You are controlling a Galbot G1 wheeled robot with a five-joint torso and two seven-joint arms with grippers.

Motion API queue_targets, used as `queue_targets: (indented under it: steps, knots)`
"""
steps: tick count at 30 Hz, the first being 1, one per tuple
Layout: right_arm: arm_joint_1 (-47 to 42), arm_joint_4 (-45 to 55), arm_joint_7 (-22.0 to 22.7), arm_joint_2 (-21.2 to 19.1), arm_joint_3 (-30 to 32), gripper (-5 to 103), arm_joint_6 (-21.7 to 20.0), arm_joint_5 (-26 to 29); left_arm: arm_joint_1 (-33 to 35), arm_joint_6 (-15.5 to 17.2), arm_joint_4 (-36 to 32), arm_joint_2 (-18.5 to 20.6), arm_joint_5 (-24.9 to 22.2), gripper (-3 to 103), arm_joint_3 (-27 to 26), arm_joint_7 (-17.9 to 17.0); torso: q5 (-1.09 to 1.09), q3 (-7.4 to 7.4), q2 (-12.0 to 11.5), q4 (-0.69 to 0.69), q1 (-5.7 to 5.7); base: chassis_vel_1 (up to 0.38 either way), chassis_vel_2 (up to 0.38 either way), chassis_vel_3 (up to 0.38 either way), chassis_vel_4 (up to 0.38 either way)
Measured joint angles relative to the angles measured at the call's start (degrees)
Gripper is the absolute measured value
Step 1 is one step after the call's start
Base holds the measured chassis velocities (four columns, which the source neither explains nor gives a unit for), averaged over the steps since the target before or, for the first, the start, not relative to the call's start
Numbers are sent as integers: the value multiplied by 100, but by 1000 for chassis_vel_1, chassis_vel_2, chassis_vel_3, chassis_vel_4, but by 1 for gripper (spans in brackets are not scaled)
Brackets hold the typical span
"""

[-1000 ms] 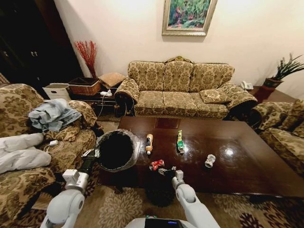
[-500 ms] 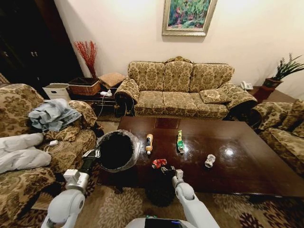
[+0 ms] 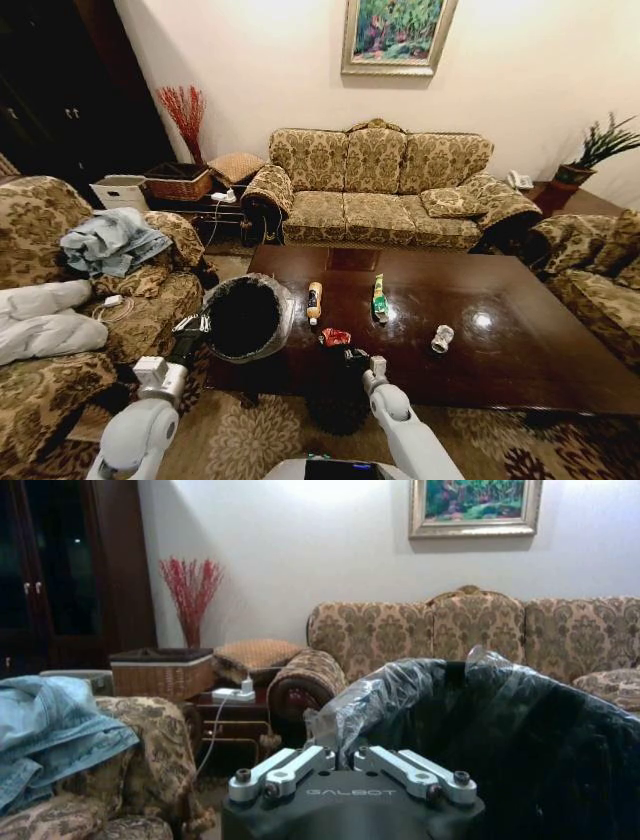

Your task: Move to the front of the table and place the trash on the table into the trash bin.

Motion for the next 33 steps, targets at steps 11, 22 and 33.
queue_targets:
  steps: [11, 22, 33]
  knots:
    - [-341, 633, 42, -101, 50, 16, 99, -24, -12, -20, 9, 10, -17, 4, 6, 1, 1, 0, 0, 0, 0, 0, 0, 0, 0]
    - [-921, 3734, -3, -1001, 741, 12, 342, 871, -119, 7, 238, 443, -247, 4, -88, 27, -1, 0, 0, 0, 0, 0, 0, 0, 0]
    - [-600, 5242, -902, -1687, 108, 12, 384, 1471, -195, 130, 92, 1512, -585, 4, 55, 368, 0, 0, 0, -1, 0, 0, 0, 0, 0]
